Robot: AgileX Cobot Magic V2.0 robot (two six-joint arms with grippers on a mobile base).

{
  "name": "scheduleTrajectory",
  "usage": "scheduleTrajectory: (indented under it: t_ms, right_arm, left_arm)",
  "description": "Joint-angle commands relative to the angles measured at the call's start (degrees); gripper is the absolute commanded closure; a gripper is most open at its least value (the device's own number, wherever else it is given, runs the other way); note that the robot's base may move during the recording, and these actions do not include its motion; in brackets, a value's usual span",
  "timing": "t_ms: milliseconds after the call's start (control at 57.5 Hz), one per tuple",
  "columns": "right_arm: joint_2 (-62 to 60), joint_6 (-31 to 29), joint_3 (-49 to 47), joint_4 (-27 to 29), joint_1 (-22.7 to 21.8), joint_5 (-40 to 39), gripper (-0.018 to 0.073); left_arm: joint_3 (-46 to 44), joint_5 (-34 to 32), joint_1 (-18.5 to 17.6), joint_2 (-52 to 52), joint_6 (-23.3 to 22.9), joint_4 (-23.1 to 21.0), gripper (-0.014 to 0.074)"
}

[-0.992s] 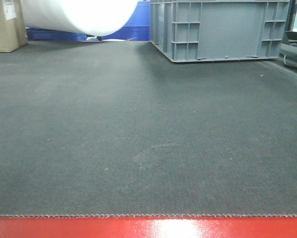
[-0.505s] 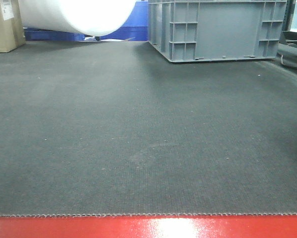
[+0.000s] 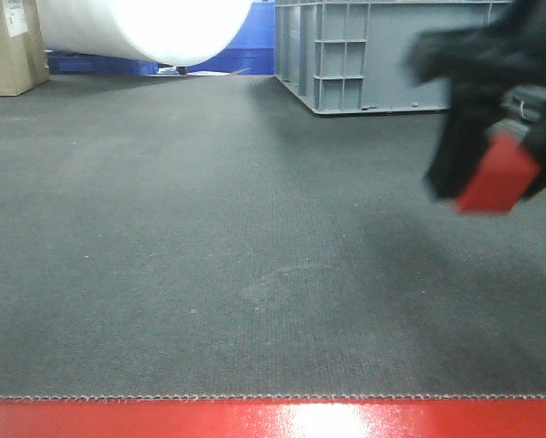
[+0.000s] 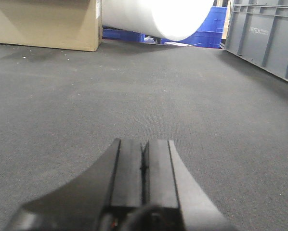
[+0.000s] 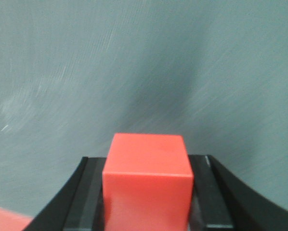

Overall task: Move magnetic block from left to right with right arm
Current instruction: 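Lower the red cube onto the table with the right gripper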

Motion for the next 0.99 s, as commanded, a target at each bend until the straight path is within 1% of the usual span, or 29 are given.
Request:
scheduleTrajectory:
  t_ms: [0,70,174,261,383,470,661,835,975]
  right_arm:
    - [3.75,8.06,-7.28,-1.46,3.33,5.79,0.0256]
    - [7.62,9.52,-11.25,-1.46,5.29,9.52,0.0256]
    - [12.59,9.73,-17.96,-1.27,8.04,14.19,0.0256]
    - [16.45,10.62,-22.50,-0.52,9.39,15.91,0.0256]
    - [22.01,13.51,-28.48,1.63,10.33,17.80,0.0256]
    - [24.58,15.65,-31.57,1.85,11.40,18.84,0.0256]
    - [28.19,16.68,-35.46,1.81,13.32,19.68,0.0256]
    - [29.70,18.50,-36.46,1.81,13.52,19.64,0.0256]
    - [30.07,18.66,-36.46,1.59,13.52,19.75,0.0256]
  left_arm:
    - [0.46,-4.65,-0.42,-0.51,-0.43,-0.15,0.0722]
    - [0.46,-4.65,-0.42,-0.51,-0.43,-0.15,0.0722]
    - [0.46,-4.65,-0.42,-0.51,-0.43,-0.15,0.0722]
    - [0.46,-4.65,-0.42,-0.51,-0.43,-0.15,0.0722]
    - [0.46,-4.65,-0.42,-0.51,-0.43,-0.15,0.0722]
    - [0.46,-4.65,-0.42,-0.51,-0.43,-0.15,0.0722]
    - [0.46,-4.65,-0.42,-0.51,-0.43,-0.15,0.0722]
    - [0.46,-4.65,-0.42,-0.51,-0.43,-0.15,0.0722]
    - [0.46,-4.65,-0.42,-0.51,-0.43,-0.15,0.0722]
